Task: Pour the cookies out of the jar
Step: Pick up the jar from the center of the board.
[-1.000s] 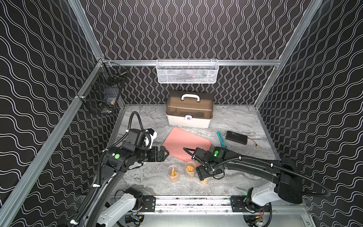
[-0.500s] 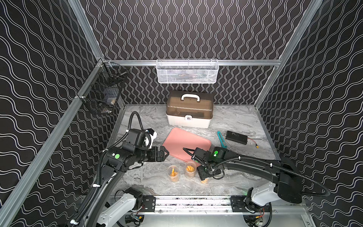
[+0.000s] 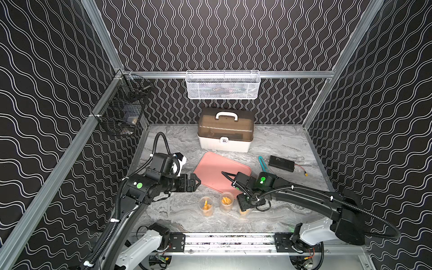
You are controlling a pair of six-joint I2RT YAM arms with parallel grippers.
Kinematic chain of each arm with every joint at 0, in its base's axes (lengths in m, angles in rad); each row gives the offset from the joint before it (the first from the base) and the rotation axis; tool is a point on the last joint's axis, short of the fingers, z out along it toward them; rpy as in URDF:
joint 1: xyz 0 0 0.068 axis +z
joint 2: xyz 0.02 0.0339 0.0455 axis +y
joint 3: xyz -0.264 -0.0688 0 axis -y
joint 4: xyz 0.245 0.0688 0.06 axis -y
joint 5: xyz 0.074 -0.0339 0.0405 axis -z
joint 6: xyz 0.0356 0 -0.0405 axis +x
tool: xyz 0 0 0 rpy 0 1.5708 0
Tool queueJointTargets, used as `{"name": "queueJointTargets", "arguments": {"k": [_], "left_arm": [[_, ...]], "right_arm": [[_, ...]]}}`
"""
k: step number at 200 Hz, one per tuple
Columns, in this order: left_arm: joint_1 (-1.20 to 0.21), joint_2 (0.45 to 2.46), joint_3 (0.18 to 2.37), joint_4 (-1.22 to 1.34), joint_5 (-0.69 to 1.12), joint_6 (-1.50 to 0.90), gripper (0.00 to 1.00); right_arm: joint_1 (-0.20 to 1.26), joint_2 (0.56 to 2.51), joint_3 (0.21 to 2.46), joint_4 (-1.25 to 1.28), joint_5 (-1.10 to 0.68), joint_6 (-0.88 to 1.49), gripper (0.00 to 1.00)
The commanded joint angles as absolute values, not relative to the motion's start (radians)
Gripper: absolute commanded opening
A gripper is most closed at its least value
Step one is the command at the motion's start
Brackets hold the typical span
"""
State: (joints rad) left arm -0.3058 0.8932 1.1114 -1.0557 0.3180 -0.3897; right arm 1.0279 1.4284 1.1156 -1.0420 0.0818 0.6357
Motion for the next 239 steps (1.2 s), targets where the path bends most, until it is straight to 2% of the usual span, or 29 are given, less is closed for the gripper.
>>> {"name": "queueJointTargets", "arguments": {"k": [1,47,101,141,178,212,239], "left_arm": [[-0.306,0.898,1.128,-1.062,0.309,-0.377,0.99],[-0.306,0.917,1.159,-1.011,0.312,-0.413,0.99],[-0.305,0.942,1.198,-0.835,0.372,-0.578,0.99],[-0.305,0.95,1.174,-0.619,0.46,-0.796,0.99],[-0.305,0.946,1.045,-0.288,0.553,-1.11,0.99],[-0.306,0.927,0.896,0.049,0.544,-1.383,0.99],[-0.313,0.911,0.827,0.173,0.493,-1.493,0.99]], "right_arm": [[0.974,1.381,1.126,-1.086,0.1,0.611,0.67],[0.758,1.291,1.23,-1.068,0.039,0.533,0.67],[0.561,1.259,1.261,-0.876,-0.215,0.569,0.68],[0.506,1.214,1.243,-0.656,-0.377,0.679,0.68],[0.495,1.185,1.204,-0.412,-0.468,0.815,0.68],[0.495,1.181,1.143,-0.15,-0.541,0.965,0.68],[0.502,1.202,1.138,-0.027,-0.573,1.032,0.68]]}}
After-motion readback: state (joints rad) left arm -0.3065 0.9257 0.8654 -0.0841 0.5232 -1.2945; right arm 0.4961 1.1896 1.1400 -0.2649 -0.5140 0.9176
